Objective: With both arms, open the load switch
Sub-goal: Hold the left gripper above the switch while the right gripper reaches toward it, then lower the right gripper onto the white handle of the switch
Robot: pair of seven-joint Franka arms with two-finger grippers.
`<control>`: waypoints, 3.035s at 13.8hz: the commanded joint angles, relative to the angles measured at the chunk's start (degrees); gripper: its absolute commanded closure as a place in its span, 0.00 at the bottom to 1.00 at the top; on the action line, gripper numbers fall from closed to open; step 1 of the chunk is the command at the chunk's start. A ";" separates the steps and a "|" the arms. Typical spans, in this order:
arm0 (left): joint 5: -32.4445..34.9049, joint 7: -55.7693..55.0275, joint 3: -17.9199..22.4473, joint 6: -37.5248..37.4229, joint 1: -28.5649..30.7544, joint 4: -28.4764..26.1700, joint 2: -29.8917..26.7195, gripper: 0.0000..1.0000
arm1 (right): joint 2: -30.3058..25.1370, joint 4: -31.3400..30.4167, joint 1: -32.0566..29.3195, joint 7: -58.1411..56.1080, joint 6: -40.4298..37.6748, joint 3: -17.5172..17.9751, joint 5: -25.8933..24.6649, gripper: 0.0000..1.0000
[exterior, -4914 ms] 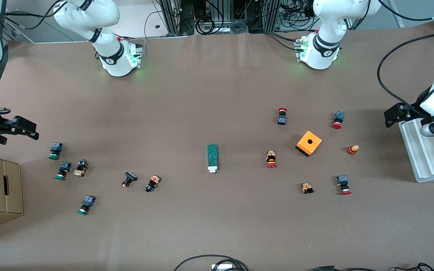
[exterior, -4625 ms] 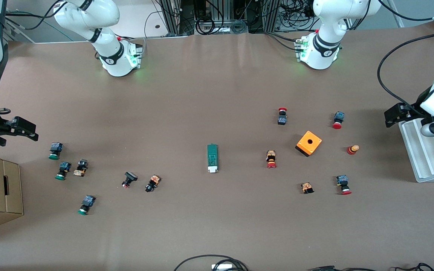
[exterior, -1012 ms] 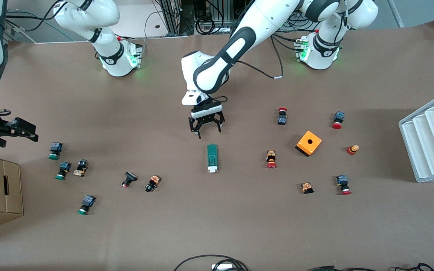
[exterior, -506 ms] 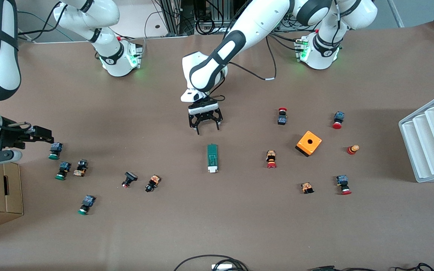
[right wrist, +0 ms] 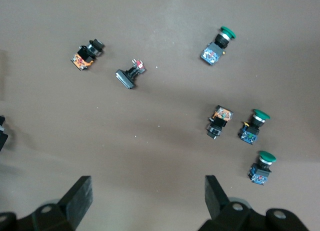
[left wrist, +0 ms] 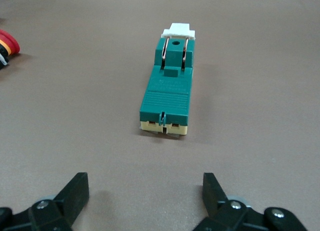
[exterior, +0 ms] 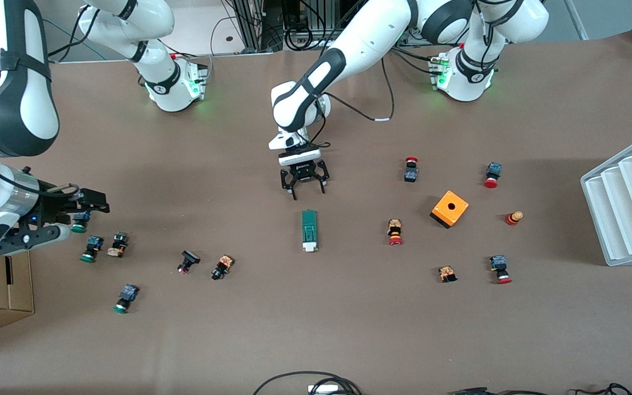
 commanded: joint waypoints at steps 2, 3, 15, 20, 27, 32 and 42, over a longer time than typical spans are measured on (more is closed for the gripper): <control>3.38 -3.36 0.76 -1.92 -1.61 1.25 2.65 0.00 | 0.75 2.19 0.17 -9.89 4.82 -0.18 -6.84 0.00; 4.70 -4.24 0.76 -1.92 -1.52 1.33 2.74 0.00 | 0.75 2.28 -0.01 -13.33 4.91 -0.27 -6.42 0.00; 6.21 -8.28 0.76 -3.51 -1.87 1.69 4.23 0.00 | 1.10 3.95 2.26 11.39 2.72 -0.18 3.33 0.00; 6.21 -8.46 0.76 -3.59 -2.22 1.69 4.23 0.00 | 6.89 6.84 9.03 36.58 2.54 -0.10 5.10 0.00; 6.90 -8.55 0.67 -5.96 -2.49 1.95 5.90 0.00 | 17.51 17.89 16.77 76.48 -0.34 1.40 5.63 0.00; 7.00 -9.42 0.76 -6.67 -4.24 2.47 7.22 0.00 | 30.00 27.23 24.50 102.43 -1.41 -0.26 5.54 0.00; 7.35 -10.49 0.76 -7.20 -4.33 2.83 7.40 0.00 | 41.96 36.64 28.03 131.63 10.61 -1.33 19.95 0.00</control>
